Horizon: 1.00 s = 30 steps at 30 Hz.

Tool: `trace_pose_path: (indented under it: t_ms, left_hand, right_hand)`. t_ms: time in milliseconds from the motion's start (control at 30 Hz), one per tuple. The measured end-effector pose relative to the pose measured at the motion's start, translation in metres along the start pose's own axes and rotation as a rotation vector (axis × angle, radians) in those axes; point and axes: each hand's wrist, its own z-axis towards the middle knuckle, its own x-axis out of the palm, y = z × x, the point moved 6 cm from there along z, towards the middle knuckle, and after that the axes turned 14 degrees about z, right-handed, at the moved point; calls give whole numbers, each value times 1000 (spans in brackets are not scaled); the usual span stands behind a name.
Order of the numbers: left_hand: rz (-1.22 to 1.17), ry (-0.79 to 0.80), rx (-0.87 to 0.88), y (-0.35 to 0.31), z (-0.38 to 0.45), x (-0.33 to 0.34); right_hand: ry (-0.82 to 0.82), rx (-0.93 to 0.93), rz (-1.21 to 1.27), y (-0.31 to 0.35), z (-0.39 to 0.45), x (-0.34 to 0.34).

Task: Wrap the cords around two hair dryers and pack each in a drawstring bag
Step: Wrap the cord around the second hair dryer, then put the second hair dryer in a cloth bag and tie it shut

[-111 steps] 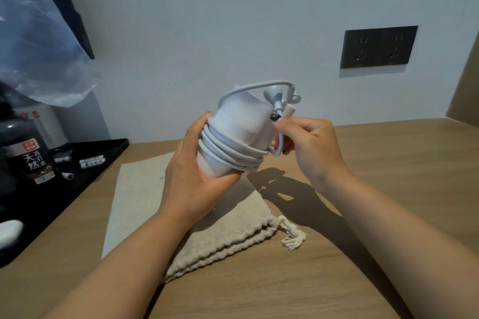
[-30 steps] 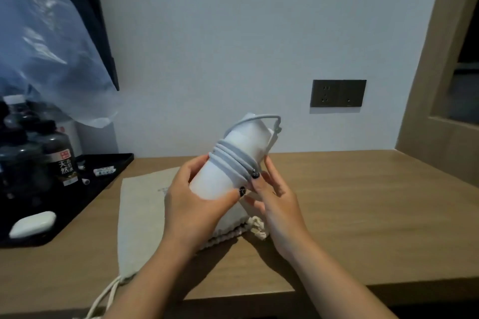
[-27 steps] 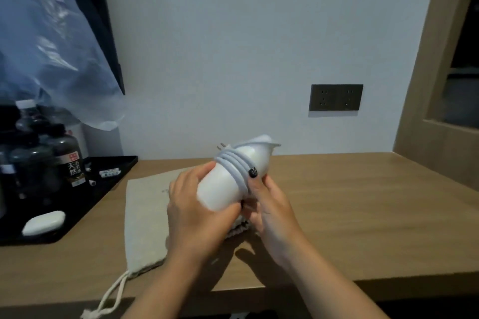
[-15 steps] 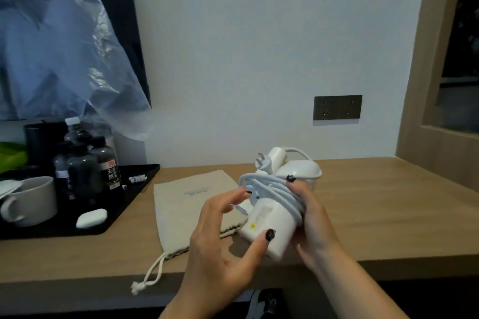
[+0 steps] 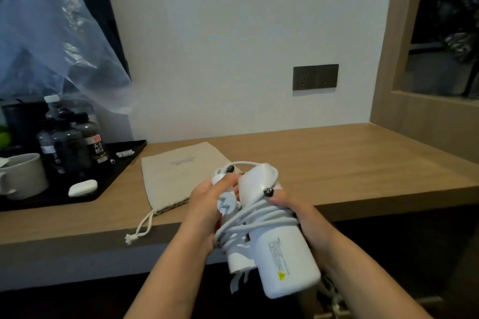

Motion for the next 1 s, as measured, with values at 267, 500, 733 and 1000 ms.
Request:
trace_pose_path:
  t_ms: [267, 500, 733, 1000]
  left_hand:
    - [-30, -163, 13, 4, -1, 4]
    - [-66, -81, 15, -2, 23, 6]
    - [1140, -317, 471, -23, 61, -52]
    - [1591, -131, 364, -12, 73, -58]
  right_hand:
    - [-156, 53, -189, 0, -9, -16]
    - [-207, -130, -119, 0, -6, -20]
    - [-388, -139, -113, 8, 3, -31]
    - [-300, -80, 22, 15, 21, -19]
